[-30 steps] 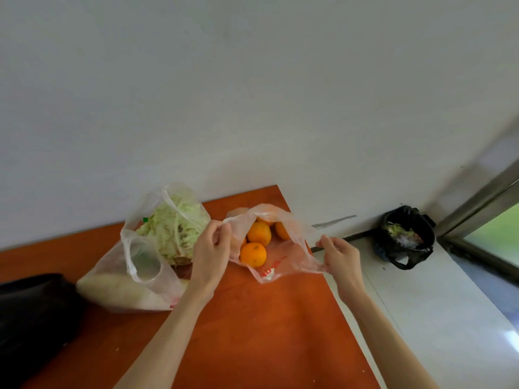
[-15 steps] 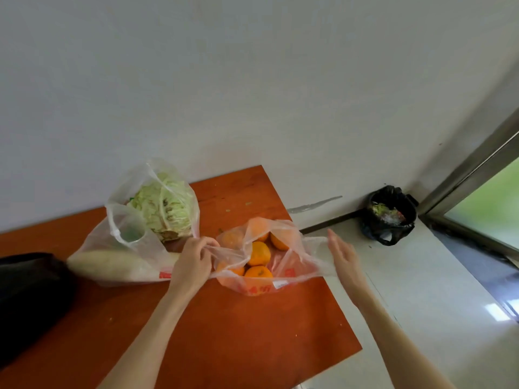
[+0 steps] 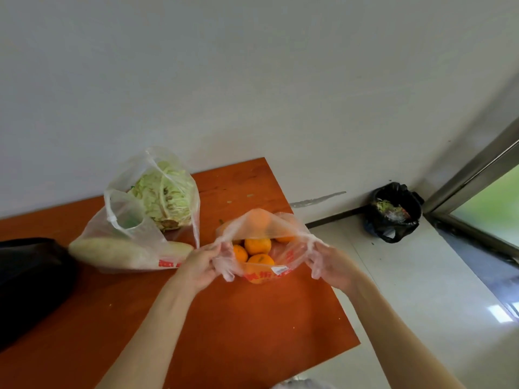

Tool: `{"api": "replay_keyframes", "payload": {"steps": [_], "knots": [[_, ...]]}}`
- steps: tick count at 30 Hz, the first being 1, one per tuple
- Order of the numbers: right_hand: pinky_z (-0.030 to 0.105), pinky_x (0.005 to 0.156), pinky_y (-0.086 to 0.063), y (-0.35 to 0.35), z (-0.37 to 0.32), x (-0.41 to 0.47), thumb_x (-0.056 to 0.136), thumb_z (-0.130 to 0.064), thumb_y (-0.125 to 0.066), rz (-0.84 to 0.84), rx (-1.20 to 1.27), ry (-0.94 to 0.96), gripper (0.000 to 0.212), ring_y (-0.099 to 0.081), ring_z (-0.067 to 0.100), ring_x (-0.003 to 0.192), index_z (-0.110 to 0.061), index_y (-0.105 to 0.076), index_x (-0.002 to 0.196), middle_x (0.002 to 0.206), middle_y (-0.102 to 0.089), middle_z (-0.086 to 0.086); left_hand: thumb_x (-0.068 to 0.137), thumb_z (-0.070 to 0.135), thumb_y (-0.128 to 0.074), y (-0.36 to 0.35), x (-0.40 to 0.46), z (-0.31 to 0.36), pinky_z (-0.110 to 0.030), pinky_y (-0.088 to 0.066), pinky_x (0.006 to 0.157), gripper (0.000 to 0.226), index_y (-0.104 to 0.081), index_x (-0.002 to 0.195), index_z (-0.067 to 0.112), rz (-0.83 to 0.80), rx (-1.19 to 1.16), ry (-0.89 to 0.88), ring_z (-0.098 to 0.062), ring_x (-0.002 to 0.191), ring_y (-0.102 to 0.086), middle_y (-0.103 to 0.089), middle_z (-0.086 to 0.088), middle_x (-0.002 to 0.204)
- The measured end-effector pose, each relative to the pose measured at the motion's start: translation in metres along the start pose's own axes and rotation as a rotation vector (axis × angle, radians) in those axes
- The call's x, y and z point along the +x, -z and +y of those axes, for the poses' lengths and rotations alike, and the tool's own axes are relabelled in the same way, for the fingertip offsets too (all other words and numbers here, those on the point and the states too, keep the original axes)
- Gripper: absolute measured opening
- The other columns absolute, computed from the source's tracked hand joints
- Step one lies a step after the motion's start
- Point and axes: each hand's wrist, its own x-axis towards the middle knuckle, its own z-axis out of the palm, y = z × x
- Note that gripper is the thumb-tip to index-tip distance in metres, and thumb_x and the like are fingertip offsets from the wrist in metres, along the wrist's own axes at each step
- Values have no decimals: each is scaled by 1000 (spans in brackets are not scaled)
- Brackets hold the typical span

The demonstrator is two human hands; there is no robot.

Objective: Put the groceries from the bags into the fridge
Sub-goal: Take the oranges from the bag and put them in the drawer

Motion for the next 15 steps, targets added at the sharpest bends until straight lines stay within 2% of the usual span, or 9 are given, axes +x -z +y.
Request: {"api": "replay_keyframes", "payload": {"steps": [2, 5, 7, 8, 9, 10, 11, 13, 15], "knots": [[29, 87, -53, 2, 3, -3, 99, -7, -25, -43, 227, -18, 31, -65, 24, 99, 4, -54, 99, 102, -61, 22, 95, 4, -41, 17, -4, -1, -32, -59, 63, 20, -60, 94, -2, -78, -281, 102, -22, 75, -68, -67, -17, 81], [20, 72, -54, 1, 11, -2, 82, 7, -50, 82, 555, -66, 20, -67, 18, 70, -2, -58, 97, 79, -61, 14, 86, -2, -53, 24, -10, -17, -31, -58, 54, 21, -56, 106, -7, -139, -437, 178, -23, 68, -70, -67, -18, 83], [19, 84, -47, 5, 14, -1, 53, 19, -69, 191, 662, -92, 48, -60, 15, 71, -5, -54, 92, 78, -60, 12, 56, -8, -80, 24, -7, -24, -28, -57, 53, 53, -59, 104, -6, -188, -555, 199, -20, 63, -67, -62, -15, 87], [22, 84, -47, 10, 13, -2, 50, 20, -67, 231, 666, -114, 51, -58, 16, 72, -5, -53, 92, 79, -59, 14, 41, -11, -85, 26, -4, -25, -27, -56, 52, 64, -60, 100, -5, -211, -632, 203, -17, 60, -65, -60, -12, 84], [22, 73, -52, 11, 11, -5, 58, 17, -59, 266, 620, -154, 41, -58, 18, 66, -4, -52, 91, 80, -57, 14, 36, -13, -84, 27, -2, -24, -26, -56, 50, 68, -59, 98, -2, -222, -696, 209, -15, 57, -63, -59, -10, 79], [19, 56, -53, 10, 8, -9, 64, 13, -52, 270, 556, -200, 30, -58, 16, 55, -3, -53, 90, 79, -53, 12, 37, -14, -82, 28, 0, -23, -25, -55, 49, 65, -58, 96, 1, -219, -734, 214, -14, 54, -61, -57, -8, 71], [20, 45, -50, 11, 7, -9, 65, 9, -55, 256, 504, -247, 24, -54, 14, 46, -2, -56, 86, 76, -50, 10, 38, -15, -81, 27, 0, -21, -24, -54, 47, 58, -59, 88, 2, -213, -750, 209, -13, 50, -59, -55, -6, 63], [16, 37, -44, 12, 9, -8, 68, -4, -62, 293, 463, -337, 14, -47, 11, 41, 0, -57, 82, 70, -48, 7, 41, -12, -81, 26, 2, -20, -23, -50, 44, 40, -58, 70, 5, -191, -736, 206, -11, 43, -52, -50, -3, 52], [17, 35, -40, 14, 16, -6, 79, -11, -51, 382, 352, -422, 12, -43, 12, 44, -2, -52, 86, 70, -47, 8, 66, 0, -68, 25, 6, -22, -19, -44, 43, 18, -52, 67, 9, -133, -676, 199, -9, 38, -43, -44, -1, 46]]}}
